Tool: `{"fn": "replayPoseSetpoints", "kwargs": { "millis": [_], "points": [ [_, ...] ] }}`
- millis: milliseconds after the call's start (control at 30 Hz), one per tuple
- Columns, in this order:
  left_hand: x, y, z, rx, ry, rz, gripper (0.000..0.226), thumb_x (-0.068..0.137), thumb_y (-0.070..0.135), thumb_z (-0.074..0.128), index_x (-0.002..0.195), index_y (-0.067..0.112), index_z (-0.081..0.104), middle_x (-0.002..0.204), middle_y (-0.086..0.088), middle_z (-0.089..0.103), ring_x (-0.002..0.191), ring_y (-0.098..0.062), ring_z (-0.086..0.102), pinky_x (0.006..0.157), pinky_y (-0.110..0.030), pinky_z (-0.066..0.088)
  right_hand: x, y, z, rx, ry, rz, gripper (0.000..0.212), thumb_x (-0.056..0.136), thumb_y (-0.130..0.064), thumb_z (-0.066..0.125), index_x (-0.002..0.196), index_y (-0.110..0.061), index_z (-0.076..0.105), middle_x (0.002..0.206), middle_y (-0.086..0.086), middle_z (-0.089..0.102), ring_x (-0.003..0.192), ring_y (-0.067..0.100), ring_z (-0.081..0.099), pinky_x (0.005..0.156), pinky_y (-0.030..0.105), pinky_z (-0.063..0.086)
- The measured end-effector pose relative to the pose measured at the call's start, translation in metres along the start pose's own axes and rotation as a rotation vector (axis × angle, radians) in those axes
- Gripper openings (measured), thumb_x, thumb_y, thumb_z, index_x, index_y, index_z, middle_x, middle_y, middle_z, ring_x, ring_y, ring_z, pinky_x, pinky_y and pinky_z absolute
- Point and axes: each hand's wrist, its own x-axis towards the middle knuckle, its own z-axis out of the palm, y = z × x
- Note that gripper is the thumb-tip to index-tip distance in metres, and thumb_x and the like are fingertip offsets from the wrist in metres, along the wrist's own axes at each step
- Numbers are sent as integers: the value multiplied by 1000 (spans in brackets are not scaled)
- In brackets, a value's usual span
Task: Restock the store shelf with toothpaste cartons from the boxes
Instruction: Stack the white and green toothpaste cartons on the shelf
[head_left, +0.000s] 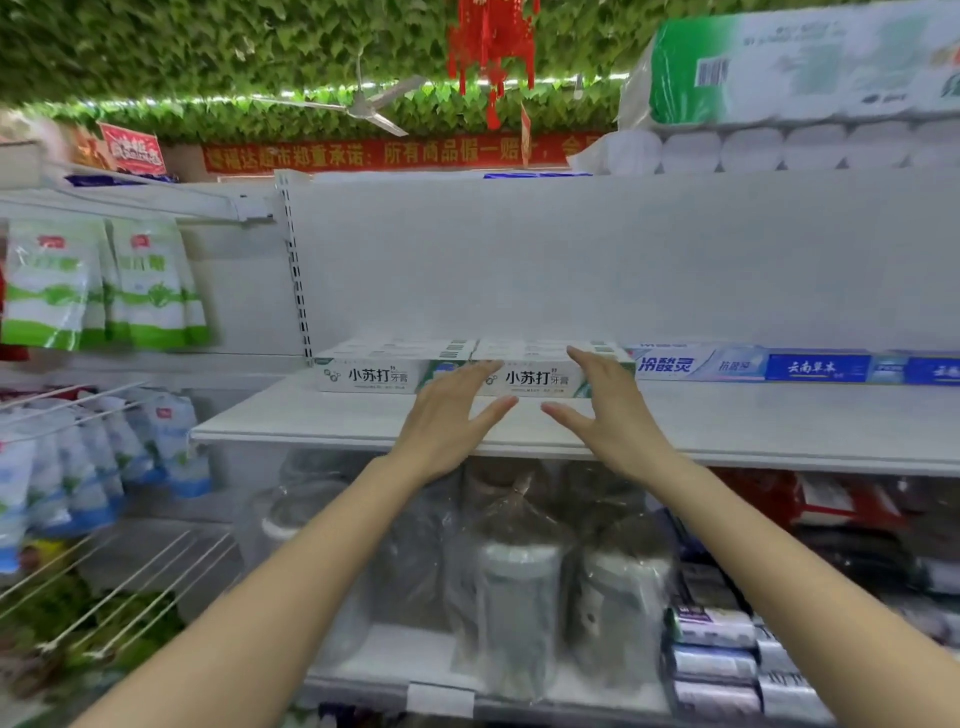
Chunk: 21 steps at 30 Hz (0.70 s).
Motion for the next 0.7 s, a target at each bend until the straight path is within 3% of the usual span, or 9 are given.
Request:
{"fn": "replayPoseSetpoints", "kwargs": {
  "millis": [167,333,467,700],
  "points": [
    [-41,6,-11,28,-107,88,56,95,52,45,146,32,35,153,9,35,142,-11,28,115,-32,23,-48,-26,2,-142,-79,-26,73,90,-46,57,150,-19,24,153,11,28,140,27,26,114,39,24],
    [-102,0,-18,21,-181,181,56,96,45,50,146,23,38,150,4,40,139,-13,33,110,-24,23,-100,-41,17,-37,-121,81,72,89,-43,59,147,-14,29,145,16,35,136,31,30,114,37,25],
    [-158,-19,-6,56,-313,218,59,96,50,46,147,25,34,153,1,36,140,-15,31,111,-33,30,-151,-47,52,2,-176,149,67,90,-38,59,146,-12,33,139,18,41,131,31,36,109,33,27],
    [-285,-90,95,-51,-529,45,57,97,49,42,148,23,35,152,-1,37,140,-17,32,112,-32,26,-284,-16,182,153,-452,455,61,93,-37,57,145,-14,33,141,14,36,130,29,40,107,34,31]
  ]
}}
